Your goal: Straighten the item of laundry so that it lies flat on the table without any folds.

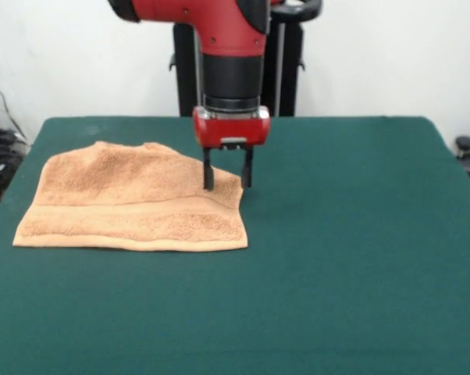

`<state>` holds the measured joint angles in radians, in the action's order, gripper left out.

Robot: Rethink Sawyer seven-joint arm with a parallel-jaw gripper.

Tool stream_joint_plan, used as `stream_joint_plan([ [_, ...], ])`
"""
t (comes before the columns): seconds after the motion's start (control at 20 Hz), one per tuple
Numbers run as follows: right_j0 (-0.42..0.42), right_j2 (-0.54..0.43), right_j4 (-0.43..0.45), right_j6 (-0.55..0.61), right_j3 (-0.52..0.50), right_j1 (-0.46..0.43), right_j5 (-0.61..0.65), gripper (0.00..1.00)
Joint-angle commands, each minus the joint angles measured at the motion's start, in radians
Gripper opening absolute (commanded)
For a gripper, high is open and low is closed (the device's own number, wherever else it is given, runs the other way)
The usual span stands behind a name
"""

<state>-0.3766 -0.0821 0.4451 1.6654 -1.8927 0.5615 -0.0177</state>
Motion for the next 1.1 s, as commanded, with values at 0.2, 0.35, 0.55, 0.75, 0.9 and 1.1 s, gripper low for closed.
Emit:
stream_joint_plan([
  [0.2,0.105,0.057,-0.033,0.17,0.097,-0.184,-0.155,1.0],
  [0.35,0.117,0.084,-0.047,0.169,0.092,-0.158,-0.144,1.0],
  [0.55,0.062,0.041,-0.023,0.121,0.053,-0.051,-0.031,1.0],
  [0.75,0.01,-0.015,-0.013,0.081,0.051,0.0,0.045,1.0],
  [0.9,-0.021,-0.064,-0.021,0.069,0.051,0.02,0.087,1.0],
  [1.1,-0.052,-0.117,-0.037,0.031,0.055,0.066,0.185,1.0],
])
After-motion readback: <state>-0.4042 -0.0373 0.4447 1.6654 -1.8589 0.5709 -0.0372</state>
